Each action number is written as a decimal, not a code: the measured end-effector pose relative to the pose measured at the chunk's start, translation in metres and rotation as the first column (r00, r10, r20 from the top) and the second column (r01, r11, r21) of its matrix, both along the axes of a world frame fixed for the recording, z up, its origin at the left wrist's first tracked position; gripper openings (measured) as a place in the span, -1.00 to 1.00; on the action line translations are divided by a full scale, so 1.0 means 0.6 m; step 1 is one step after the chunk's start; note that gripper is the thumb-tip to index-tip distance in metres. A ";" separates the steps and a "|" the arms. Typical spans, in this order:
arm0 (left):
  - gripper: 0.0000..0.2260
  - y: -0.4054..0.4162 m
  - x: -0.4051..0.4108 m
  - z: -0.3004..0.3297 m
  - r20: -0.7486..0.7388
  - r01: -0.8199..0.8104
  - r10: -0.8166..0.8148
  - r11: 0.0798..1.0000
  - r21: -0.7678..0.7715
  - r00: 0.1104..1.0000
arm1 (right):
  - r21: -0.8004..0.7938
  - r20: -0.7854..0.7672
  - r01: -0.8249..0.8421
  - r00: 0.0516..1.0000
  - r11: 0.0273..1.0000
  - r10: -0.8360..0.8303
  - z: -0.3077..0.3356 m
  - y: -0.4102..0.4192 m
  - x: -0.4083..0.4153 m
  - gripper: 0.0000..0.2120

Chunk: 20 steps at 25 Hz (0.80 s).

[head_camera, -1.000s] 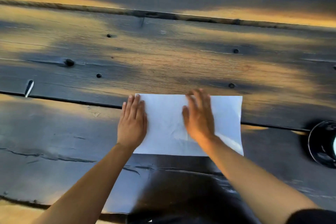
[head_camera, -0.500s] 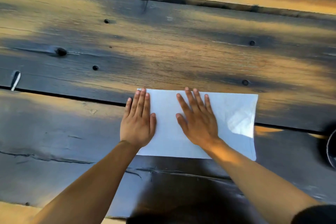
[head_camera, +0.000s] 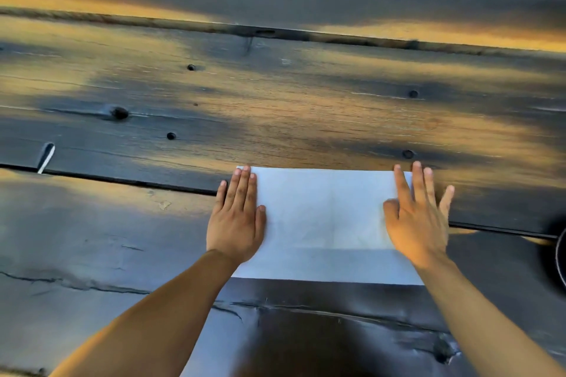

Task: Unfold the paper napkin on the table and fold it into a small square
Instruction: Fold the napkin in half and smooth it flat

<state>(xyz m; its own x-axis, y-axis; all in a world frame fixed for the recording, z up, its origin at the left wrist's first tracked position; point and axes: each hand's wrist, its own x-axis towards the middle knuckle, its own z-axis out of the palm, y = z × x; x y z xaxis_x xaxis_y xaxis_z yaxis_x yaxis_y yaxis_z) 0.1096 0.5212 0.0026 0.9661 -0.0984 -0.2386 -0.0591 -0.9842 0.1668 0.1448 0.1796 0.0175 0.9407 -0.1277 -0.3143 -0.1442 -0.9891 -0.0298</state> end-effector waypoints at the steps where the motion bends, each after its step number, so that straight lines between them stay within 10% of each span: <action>1: -0.42 0.000 -0.002 0.000 0.003 -0.002 0.002 1.000 0.000 1.000 | 0.002 0.023 0.068 0.997 0.998 -0.068 0.007 0.020 0.005 -0.37; 11: -0.44 0.007 -0.003 -0.012 0.056 -0.005 0.006 1.000 -0.019 0.998 | 0.150 0.108 -0.490 0.871 0.859 0.479 -0.025 0.307 -0.021 -0.44; 20: -0.43 0.007 -0.005 -0.015 0.067 0.006 -0.004 1.000 -0.024 0.998 | 0.020 0.072 -0.081 0.994 0.996 0.080 -0.029 -0.032 -0.032 -0.39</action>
